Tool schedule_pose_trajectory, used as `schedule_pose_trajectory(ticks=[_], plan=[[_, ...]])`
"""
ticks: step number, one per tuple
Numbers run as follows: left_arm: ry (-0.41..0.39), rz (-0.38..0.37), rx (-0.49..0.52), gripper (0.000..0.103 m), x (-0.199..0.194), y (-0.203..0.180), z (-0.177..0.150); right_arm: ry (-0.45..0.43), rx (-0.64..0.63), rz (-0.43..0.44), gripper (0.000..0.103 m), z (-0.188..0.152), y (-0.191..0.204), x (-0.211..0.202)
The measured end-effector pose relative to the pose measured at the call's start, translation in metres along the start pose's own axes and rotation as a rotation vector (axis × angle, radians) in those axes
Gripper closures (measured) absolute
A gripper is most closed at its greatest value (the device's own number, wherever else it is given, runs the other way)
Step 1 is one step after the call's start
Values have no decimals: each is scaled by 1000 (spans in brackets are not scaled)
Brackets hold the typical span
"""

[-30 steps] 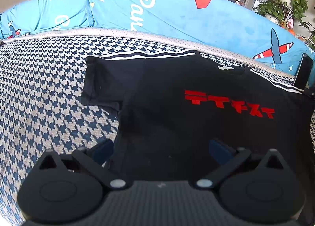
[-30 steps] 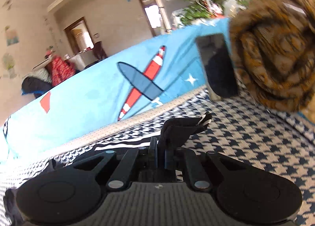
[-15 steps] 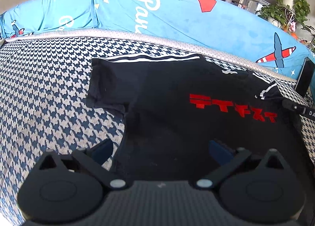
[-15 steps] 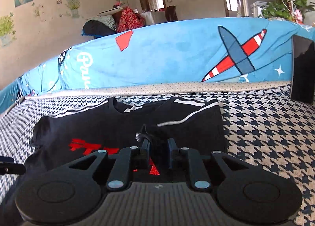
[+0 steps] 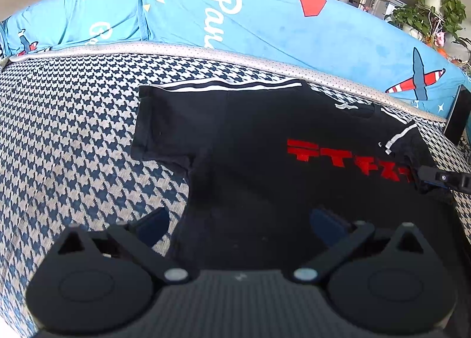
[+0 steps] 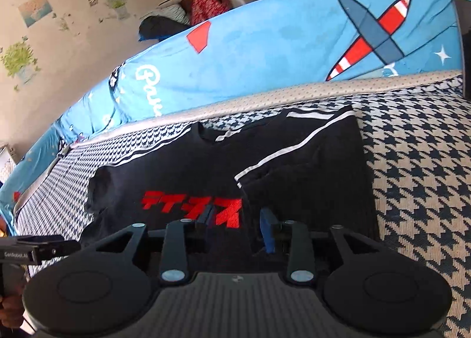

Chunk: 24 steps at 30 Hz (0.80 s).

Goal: Fold clothes
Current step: 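Lift the striped side with the right tool and fold it over the shirt body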

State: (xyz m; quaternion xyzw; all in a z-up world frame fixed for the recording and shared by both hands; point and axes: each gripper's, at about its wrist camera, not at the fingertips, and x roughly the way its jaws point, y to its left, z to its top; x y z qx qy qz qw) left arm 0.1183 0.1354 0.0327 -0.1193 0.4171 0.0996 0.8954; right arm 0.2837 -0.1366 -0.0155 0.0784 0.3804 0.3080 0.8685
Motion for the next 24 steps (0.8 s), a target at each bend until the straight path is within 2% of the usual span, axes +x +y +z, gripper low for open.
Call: schedule_pose_trajectory(ticks=[3, 8, 10, 17, 24], plan=[[-11, 9, -12, 0, -2, 5, 3, -34, 33, 4, 69, 1, -3, -5], [-17, 15, -87, 0, -4, 21, 10, -117, 136, -85, 69, 5, -19, -16], [-12, 14, -104, 0, -3, 25, 11, -118, 189, -100, 69, 6, -27, -18], [-10, 23, -98, 0, -1, 26, 13, -32, 264, -166, 71, -5, -41, -17], [-15, 33, -157, 0, -1, 41, 20, 37, 210, -197, 71, -23, -20, -30]])
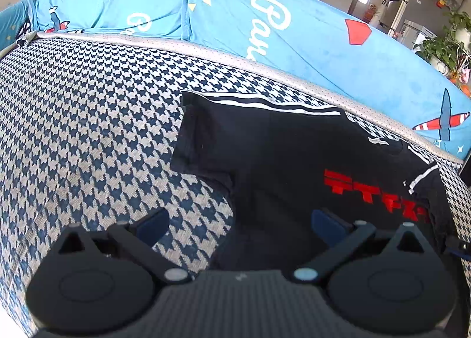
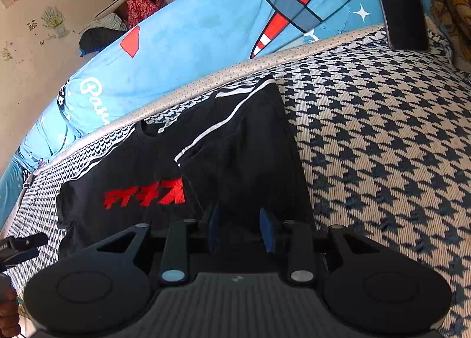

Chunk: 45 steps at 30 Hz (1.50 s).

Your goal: Fold clothes

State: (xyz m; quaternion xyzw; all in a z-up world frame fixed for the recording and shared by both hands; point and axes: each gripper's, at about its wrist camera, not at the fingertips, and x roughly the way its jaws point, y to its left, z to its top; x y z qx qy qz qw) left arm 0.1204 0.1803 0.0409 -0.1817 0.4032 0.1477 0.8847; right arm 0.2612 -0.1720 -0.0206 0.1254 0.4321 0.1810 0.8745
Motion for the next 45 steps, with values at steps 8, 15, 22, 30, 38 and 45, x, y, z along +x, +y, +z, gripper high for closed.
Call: schedule_pose_trajectory(ticks=[8, 15, 22, 30, 38, 45], plan=[[24, -30, -105, 0, 10, 29, 16, 31, -163, -155, 64, -30, 38, -8], [31, -113, -264, 0, 27, 59, 30, 45, -120, -163, 52, -45, 69, -14], [13, -135, -294, 0, 43, 64, 43, 55, -190, -184, 52, -48, 93, 4], [-6, -101, -263, 0, 62, 67, 55, 75, -256, -175, 45, -52, 107, 13], [-3, -121, -225, 0, 85, 67, 60, 80, -262, -166, 42, -53, 107, 13], [-24, -92, -193, 0, 93, 59, 63, 85, -272, -156, 40, -54, 107, 14]])
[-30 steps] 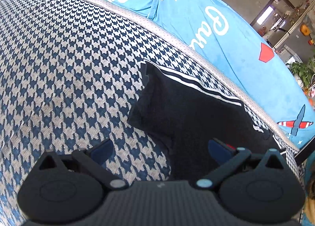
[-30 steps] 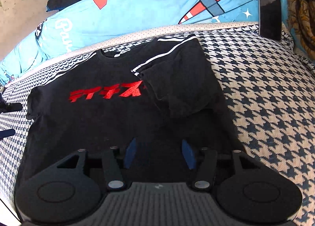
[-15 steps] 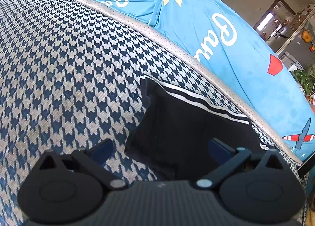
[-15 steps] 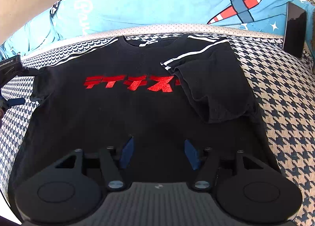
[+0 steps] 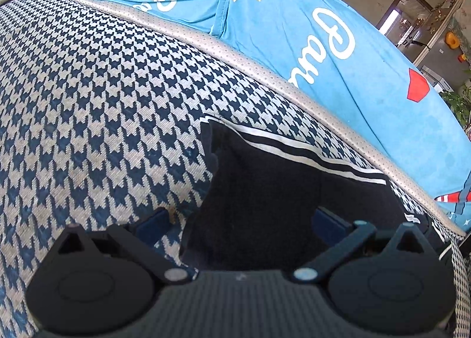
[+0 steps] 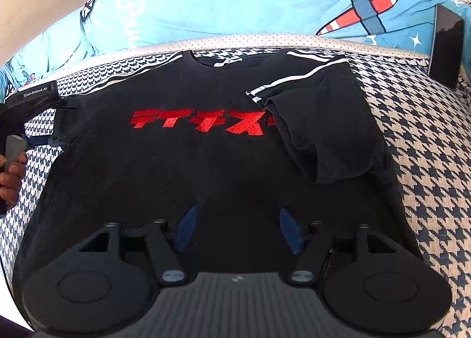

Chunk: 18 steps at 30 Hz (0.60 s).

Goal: Fold clothes
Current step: 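Close the left tool on the shirt's opposite striped side edge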

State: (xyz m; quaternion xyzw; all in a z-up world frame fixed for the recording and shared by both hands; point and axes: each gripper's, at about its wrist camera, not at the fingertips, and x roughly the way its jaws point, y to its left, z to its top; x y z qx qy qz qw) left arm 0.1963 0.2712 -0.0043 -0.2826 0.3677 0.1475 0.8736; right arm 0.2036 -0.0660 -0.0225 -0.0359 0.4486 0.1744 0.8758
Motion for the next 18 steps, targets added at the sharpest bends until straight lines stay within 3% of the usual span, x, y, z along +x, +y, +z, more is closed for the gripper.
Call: schedule_pose_trajectory(ticks=[2, 5, 7, 8, 12, 18], plan=[[-5, 16, 16, 3, 2, -4, 0, 0, -3, 1, 39, 0, 0, 0], [-16, 34, 47, 16, 4, -11, 0, 1, -8, 1, 39, -1, 1, 1], [-27, 40, 59, 42, 4, -14, 0, 1, -11, 1, 39, 0, 2, 1], [-31, 41, 57, 47, 4, -14, -1, 1, -12, 1, 39, 0, 2, 1], [-47, 40, 33, 87, 5, -13, -3, 2, -14, 2, 39, 0, 2, 0], [-88, 40, -20, 97, 1, -13, -7, 3, -18, 4, 39, -1, 1, -1]])
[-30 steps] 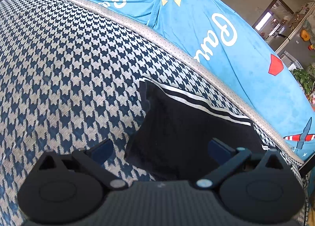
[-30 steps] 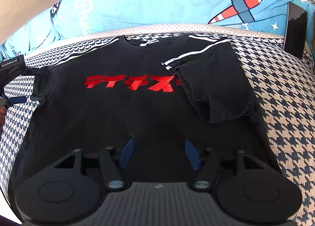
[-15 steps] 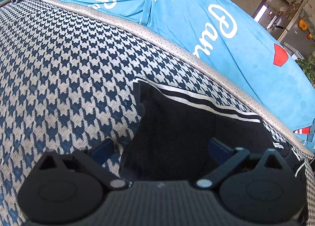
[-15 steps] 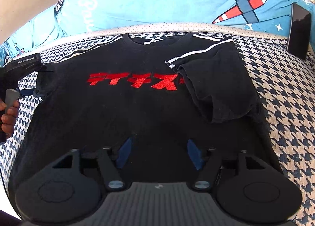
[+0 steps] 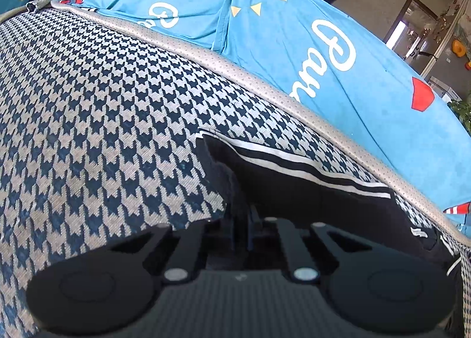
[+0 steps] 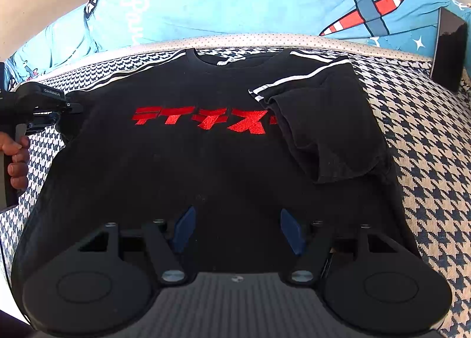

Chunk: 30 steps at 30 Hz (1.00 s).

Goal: Fold clothes
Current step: 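Close the left tool on the shirt's opposite striped side edge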

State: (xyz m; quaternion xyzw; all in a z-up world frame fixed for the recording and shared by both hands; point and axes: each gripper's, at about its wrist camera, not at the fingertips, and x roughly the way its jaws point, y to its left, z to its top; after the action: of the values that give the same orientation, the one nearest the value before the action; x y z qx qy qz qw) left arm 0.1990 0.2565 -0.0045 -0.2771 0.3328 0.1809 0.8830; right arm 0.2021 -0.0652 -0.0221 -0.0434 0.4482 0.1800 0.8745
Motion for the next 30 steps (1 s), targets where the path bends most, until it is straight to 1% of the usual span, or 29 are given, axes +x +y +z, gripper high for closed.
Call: schedule_pose_trajectory(ticks=[3, 5, 7, 9, 11, 14, 15, 17, 18, 19, 21, 23, 24, 25, 28, 30], plan=[[-34, -1, 6, 97, -7, -8, 0, 1, 6, 4, 39, 0, -1, -1], [-56, -9, 41, 97, -13, -19, -2, 1, 8, 5, 39, 0, -2, -1], [-75, -35, 99, 97, -17, -35, -7, 1, 10, 6, 39, 0, -3, -1], [-84, -71, 176, 97, -19, -56, -19, 2, 12, 7, 39, 0, -3, -1], [-79, -102, 278, 97, -18, -78, -31, 2, 13, 6, 39, 0, -3, -1], [-13, -173, 435, 96, -14, -107, -51, 2, 11, 3, 39, 0, -3, -1], [15, -196, 473, 93, -12, -113, -58, 2, 10, 2, 39, 0, -3, -1], [71, -245, 544, 80, -8, -125, -71, 2, 9, 2, 39, 0, -4, 0], [104, -277, 565, 60, -7, -128, -75, 2, 10, 3, 39, 0, -4, -1], [125, -303, 578, 48, -7, -130, -78, 2, 10, 4, 39, 0, -4, -1], [130, -332, 589, 44, -13, -132, -83, 3, 13, 6, 39, 1, -5, 0], [121, -358, 557, 35, -18, -129, -79, 4, 16, 8, 39, 1, -5, -1], [115, -372, 532, 25, -21, -126, -76, 4, 17, 9, 39, 1, -6, -1], [109, -387, 500, 19, -24, -123, -71, 4, 17, 10, 39, 1, -6, -1], [86, -442, 428, 15, -33, -117, -57, 5, 13, 9, 39, 0, -6, -1], [57, -454, 404, 14, -39, -116, -50, 6, 12, 8, 39, 1, -6, -1]])
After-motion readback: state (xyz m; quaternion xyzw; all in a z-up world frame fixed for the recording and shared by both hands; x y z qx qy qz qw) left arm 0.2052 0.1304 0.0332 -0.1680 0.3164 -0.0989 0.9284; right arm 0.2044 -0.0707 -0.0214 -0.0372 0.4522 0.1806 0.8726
